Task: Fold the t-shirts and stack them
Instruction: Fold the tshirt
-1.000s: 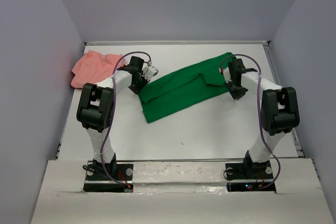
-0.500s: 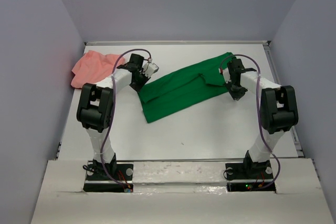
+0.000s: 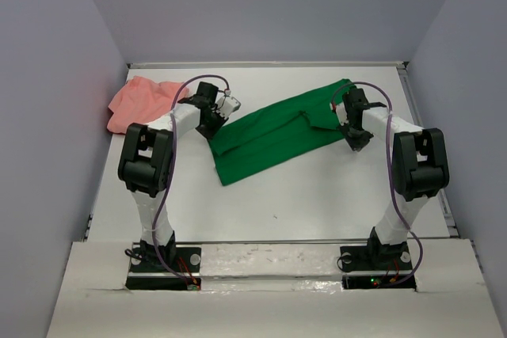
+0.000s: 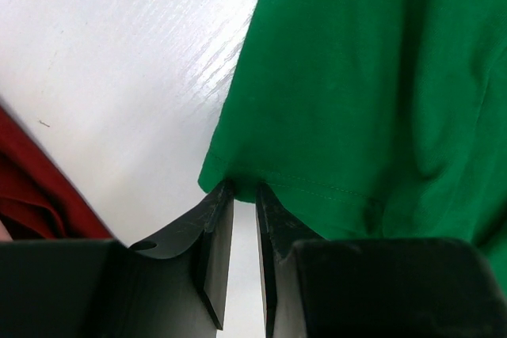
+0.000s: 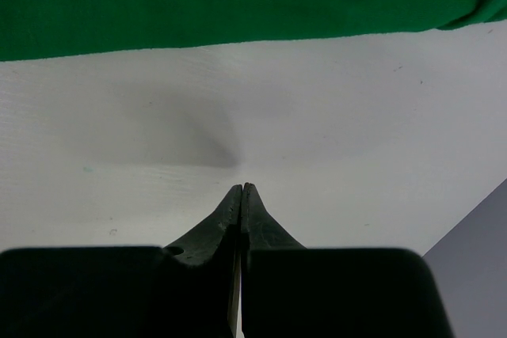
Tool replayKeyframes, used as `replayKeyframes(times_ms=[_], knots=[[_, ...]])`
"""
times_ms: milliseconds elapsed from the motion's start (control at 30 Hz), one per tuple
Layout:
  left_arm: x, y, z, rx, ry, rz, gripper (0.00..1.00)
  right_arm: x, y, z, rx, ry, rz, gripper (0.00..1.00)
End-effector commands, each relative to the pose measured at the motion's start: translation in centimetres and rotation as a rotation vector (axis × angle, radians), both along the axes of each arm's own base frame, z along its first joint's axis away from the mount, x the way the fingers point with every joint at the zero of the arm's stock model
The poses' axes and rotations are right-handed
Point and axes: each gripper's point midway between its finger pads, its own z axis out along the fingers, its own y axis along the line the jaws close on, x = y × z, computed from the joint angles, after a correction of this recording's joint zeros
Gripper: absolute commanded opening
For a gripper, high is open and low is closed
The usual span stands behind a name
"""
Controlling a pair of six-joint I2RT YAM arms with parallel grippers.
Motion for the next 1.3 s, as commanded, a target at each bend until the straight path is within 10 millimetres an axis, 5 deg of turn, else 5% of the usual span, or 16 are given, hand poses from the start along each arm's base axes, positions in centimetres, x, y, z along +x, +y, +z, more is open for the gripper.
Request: replayKeyframes(times_ms=[0, 500, 767, 1267], knots=[[0.3, -0.3, 0.3, -0.013, 0.003, -0.009, 0.29, 1.1, -0.5, 0.9, -0.013, -0.030, -0.005, 0.02], [-0.2, -0.9, -1.5, 0.006, 0.042, -0.036, 0.35, 1.2, -0.6, 0.7, -0.021, -0.025, -0.007, 0.02], [-0.2, -1.1, -2.2, 0.014, 0.056, -0.038, 0.00, 1.1, -0.6, 0.7, -0.024, -0.022, -0.005, 0.02], [0.2, -0.8, 0.7, 0.032, 0.008, -0.041, 0.00, 1.2, -0.5, 0.6, -0.019, -0.014, -0.006, 0.00]])
